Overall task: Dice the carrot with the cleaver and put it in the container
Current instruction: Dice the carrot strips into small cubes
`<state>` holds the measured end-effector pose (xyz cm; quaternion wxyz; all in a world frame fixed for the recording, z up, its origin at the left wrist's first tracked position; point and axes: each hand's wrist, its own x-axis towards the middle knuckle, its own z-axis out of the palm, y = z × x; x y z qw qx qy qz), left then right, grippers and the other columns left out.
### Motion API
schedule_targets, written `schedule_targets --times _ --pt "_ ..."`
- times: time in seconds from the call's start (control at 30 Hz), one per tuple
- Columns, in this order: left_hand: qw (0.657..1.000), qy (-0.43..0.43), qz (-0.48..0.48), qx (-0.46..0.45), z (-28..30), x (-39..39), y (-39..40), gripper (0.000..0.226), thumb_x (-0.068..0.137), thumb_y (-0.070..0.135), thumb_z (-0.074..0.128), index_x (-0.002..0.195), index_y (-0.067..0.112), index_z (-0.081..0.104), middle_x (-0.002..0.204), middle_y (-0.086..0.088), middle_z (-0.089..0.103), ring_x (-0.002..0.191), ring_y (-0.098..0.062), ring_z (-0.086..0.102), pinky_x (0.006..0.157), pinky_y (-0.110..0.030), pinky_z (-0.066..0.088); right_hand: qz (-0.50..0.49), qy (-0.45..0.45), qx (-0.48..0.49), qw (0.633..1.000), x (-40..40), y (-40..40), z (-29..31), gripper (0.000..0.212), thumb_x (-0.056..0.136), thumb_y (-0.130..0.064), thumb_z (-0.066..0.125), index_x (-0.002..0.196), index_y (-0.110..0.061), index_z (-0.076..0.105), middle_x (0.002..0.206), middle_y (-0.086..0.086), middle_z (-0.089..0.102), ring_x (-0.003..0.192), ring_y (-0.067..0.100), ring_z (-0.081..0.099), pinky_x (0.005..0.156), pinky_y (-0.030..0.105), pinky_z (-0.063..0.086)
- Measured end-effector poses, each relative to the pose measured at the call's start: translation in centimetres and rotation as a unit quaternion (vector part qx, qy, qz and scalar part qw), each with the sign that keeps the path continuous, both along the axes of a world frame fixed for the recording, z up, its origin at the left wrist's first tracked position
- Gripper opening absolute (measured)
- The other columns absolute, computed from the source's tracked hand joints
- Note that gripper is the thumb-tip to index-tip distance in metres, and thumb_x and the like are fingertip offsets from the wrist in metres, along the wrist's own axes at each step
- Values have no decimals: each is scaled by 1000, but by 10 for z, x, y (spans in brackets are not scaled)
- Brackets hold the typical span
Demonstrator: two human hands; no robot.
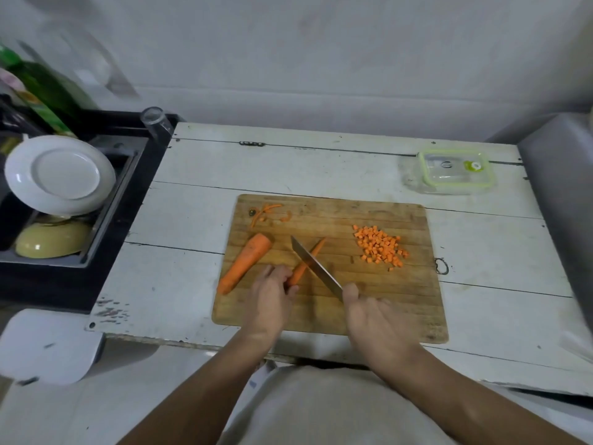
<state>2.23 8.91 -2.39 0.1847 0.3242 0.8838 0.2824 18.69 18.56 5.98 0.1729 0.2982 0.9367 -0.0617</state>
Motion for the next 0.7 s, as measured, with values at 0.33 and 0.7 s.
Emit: schedule_targets --times 0.33,0.7 --pt "989 108 -15 -103 11 -17 -17 20 94 21 64 114 20 63 124 -2 56 112 -22 59 85 -34 52 -69 55 -99 991 -5 14 -14 19 100 -10 42 117 -18 40 83 6 65 72 30 63 58 39 44" --pt "975 104 -165 -107 15 -24 72 21 101 22 57 120 16 66 119 -3 59 117 -25 54 99 -36 45 -326 216 -144 909 38 47 -4 19 101 -24 46 116 -17 55 83 2 62 75 25 59 61 34 44"
